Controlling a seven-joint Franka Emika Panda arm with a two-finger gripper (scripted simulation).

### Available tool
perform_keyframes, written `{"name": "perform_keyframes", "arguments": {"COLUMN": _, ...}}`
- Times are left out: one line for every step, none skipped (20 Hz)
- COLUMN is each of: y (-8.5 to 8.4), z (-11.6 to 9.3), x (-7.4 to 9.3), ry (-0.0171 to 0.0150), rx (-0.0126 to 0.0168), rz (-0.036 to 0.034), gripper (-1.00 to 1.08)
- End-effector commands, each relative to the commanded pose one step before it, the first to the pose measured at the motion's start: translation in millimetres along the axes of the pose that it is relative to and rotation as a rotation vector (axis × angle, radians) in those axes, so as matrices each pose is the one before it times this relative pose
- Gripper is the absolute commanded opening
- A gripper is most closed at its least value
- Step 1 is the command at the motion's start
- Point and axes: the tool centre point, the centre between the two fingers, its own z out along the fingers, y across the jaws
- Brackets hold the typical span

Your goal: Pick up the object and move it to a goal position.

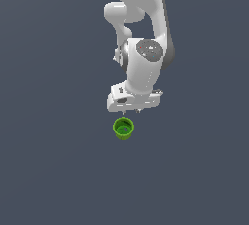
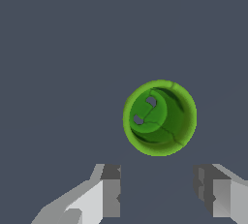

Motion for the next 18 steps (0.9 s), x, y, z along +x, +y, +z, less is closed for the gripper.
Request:
{"name": "perform_keyframes", "arguments": {"y": -3.61, "z": 8.69, "x": -3.01, "ry": -0.03131, "rx": -0.0413, "rz": -0.05587, "gripper": 0.28}}
{"name": "perform_keyframes", "arguments": {"y": -1.54, "z": 3.74, "x": -1.14, "ry": -0.01415, "rx": -0.01922, "rz": -0.02513, "gripper": 0.28}}
{"name": "perform_keyframes", "arguments": {"y": -1.59, "z": 3.85, "x": -1.1, "ry": -0.01493, "rx": -0.02053, "rz": -0.02645, "gripper": 0.28}}
{"name": "perform_keyframes", "arguments": {"y": -1.64, "z": 3.9, "x": -1.02, "ry": -0.01557, "rx": -0.02168, "rz": -0.02751, "gripper": 0.28}}
{"name": "perform_keyframes", "arguments": {"y": -1.61, "z": 3.78, "x": -0.9, "ry": -0.01561, "rx": -0.02203, "rz": -0.0275, "gripper": 0.28}}
{"name": "perform_keyframes", "arguments": {"y": -1.57, "z": 3.65, "x": -0.78, "ry": -0.01558, "rx": -0.02228, "rz": -0.02736, "gripper": 0.28}}
{"name": "perform_keyframes", "arguments": {"y": -1.52, "z": 3.51, "x": -0.66, "ry": -0.01555, "rx": -0.02253, "rz": -0.02721, "gripper": 0.28}}
{"name": "perform_keyframes", "arguments": {"y": -1.47, "z": 3.37, "x": -0.54, "ry": -0.01553, "rx": -0.02278, "rz": -0.02704, "gripper": 0.28}}
{"name": "perform_keyframes", "arguments": {"y": -1.41, "z": 3.22, "x": -0.43, "ry": -0.0155, "rx": -0.02303, "rz": -0.02688, "gripper": 0.28}}
{"name": "perform_keyframes", "arguments": {"y": -1.35, "z": 3.07, "x": -0.32, "ry": -0.01548, "rx": -0.02329, "rz": -0.02671, "gripper": 0.28}}
{"name": "perform_keyframes", "arguments": {"y": -1.28, "z": 2.92, "x": -0.21, "ry": -0.01546, "rx": -0.02354, "rz": -0.02653, "gripper": 0.28}}
{"name": "perform_keyframes", "arguments": {"y": -1.21, "z": 2.77, "x": -0.1, "ry": -0.01545, "rx": -0.0238, "rz": -0.02634, "gripper": 0.28}}
{"name": "perform_keyframes", "arguments": {"y": -1.13, "z": 2.61, "x": 0.0, "ry": -0.01544, "rx": -0.02406, "rz": -0.02615, "gripper": 0.28}}
{"name": "perform_keyframes", "arguments": {"y": -1.04, "z": 2.45, "x": 0.1, "ry": -0.01543, "rx": -0.02432, "rz": -0.02595, "gripper": 0.28}}
{"name": "perform_keyframes", "arguments": {"y": -0.95, "z": 2.29, "x": 0.19, "ry": -0.01542, "rx": -0.02457, "rz": -0.02574, "gripper": 0.28}}
{"name": "perform_keyframes", "arguments": {"y": -0.86, "z": 2.13, "x": 0.28, "ry": -0.01542, "rx": -0.02484, "rz": -0.02552, "gripper": 0.28}}
{"name": "perform_keyframes", "arguments": {"y": -0.76, "z": 1.96, "x": 0.37, "ry": -0.01542, "rx": -0.0251, "rz": -0.0253, "gripper": 0.28}}
{"name": "perform_keyframes", "arguments": {"y": -0.65, "z": 1.8, "x": 0.45, "ry": -0.01542, "rx": -0.02536, "rz": -0.02507, "gripper": 0.28}}
